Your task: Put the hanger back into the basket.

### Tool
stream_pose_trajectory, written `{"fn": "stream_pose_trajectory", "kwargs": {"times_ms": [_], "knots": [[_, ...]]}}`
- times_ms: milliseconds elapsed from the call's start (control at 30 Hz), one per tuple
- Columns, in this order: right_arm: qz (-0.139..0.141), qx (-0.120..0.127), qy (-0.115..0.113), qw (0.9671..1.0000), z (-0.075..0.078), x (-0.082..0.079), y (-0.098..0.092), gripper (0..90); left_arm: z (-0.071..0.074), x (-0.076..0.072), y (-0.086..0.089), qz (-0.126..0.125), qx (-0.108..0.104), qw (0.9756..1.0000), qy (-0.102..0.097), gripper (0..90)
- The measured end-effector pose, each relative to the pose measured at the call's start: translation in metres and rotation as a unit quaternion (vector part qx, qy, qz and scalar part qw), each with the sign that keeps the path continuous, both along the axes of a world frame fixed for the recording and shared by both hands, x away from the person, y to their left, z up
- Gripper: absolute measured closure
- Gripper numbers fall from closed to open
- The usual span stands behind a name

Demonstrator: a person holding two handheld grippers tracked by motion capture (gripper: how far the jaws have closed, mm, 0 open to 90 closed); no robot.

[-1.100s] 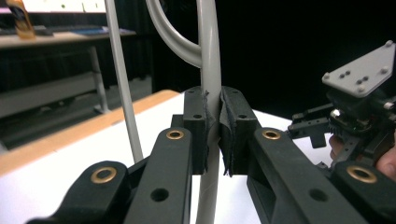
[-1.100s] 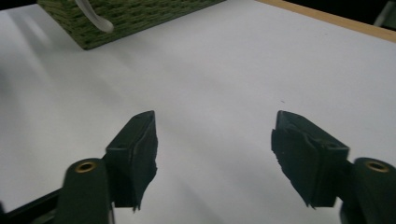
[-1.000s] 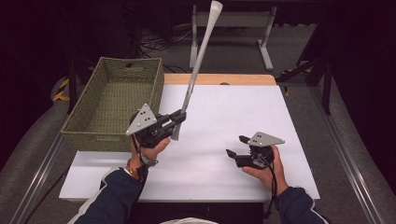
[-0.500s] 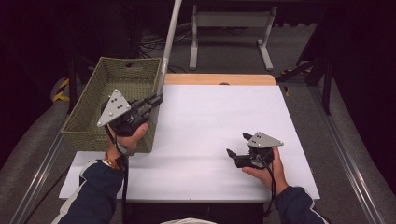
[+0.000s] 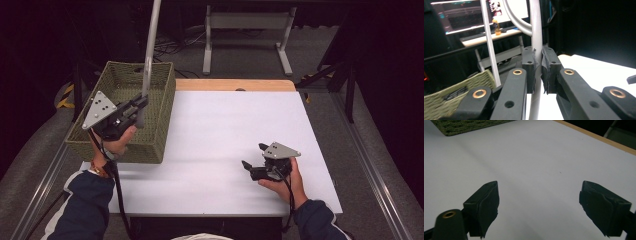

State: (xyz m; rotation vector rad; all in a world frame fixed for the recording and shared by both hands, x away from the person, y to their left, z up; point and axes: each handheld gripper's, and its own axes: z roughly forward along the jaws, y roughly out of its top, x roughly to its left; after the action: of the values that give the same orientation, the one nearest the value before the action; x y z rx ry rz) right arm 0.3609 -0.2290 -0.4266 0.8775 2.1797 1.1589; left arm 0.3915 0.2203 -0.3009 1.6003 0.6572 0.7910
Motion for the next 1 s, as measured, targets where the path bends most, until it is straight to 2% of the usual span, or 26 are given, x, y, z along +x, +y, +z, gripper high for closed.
{"fn": "stream_pose_trajectory", "kwargs": {"times_ms": [67, 133, 233, 300, 433, 500, 633, 767, 833, 867, 933, 1000], "knots": [[0.001, -0.002, 0.003, 1.0000, -0.001, 0.000, 0.001, 16.3, -0.004, 0.001, 0.009, 0.015, 0.012, 0.9998, 0.004, 82.3], [0.001, -0.003, 0.002, 1.0000, -0.001, 0.000, 0.001, 16.3, -0.005, 0.001, 0.013, 0.018, 0.015, 0.9997, 0.009, 82.3], [0.002, -0.003, 0.002, 1.0000, -0.001, 0.000, 0.002, 16.3, -0.011, 0.001, 0.024, 0.033, 0.036, 0.9987, 0.011, 82.3], [0.002, -0.003, 0.004, 1.0000, -0.002, 0.000, 0.002, 16.3, -0.013, 0.002, 0.030, 0.040, 0.053, 0.9977, 0.010, 82.3], [0.003, -0.002, 0.006, 1.0000, -0.003, 0.001, 0.003, 16.3, -0.021, 0.007, 0.040, 0.053, 0.082, 0.9950, 0.021, 82.3], [0.004, -0.003, 0.007, 1.0000, -0.003, 0.001, 0.003, 16.3, -0.025, 0.010, 0.043, 0.062, 0.110, 0.9916, 0.026, 82.3], [0.008, -0.005, 0.015, 0.9999, -0.005, 0.002, 0.005, 16.3, -0.034, 0.016, 0.051, 0.073, 0.149, 0.9853, 0.039, 82.3], [0.012, -0.012, 0.016, 0.9997, -0.008, 0.002, 0.008, 16.3, -0.043, 0.023, 0.061, 0.080, 0.166, 0.9811, 0.059, 82.3], [0.012, -0.017, 0.018, 0.9996, -0.010, 0.002, 0.009, 16.3, -0.050, 0.027, 0.068, 0.082, 0.165, 0.9801, 0.075, 82.3], [0.013, -0.017, 0.022, 0.9995, -0.010, 0.003, 0.009, 16.3, -0.050, 0.027, 0.068, 0.082, 0.165, 0.9801, 0.075, 82.3], [0.013, -0.016, 0.024, 0.9995, -0.011, 0.003, 0.009, 16.3, -0.056, 0.030, 0.074, 0.079, 0.170, 0.9781, 0.090, 82.2], [0.013, -0.016, 0.030, 0.9993, -0.012, 0.004, 0.009, 16.3, -0.061, 0.031, 0.079, 0.082, 0.184, 0.9743, 0.101, 82.2]]}}
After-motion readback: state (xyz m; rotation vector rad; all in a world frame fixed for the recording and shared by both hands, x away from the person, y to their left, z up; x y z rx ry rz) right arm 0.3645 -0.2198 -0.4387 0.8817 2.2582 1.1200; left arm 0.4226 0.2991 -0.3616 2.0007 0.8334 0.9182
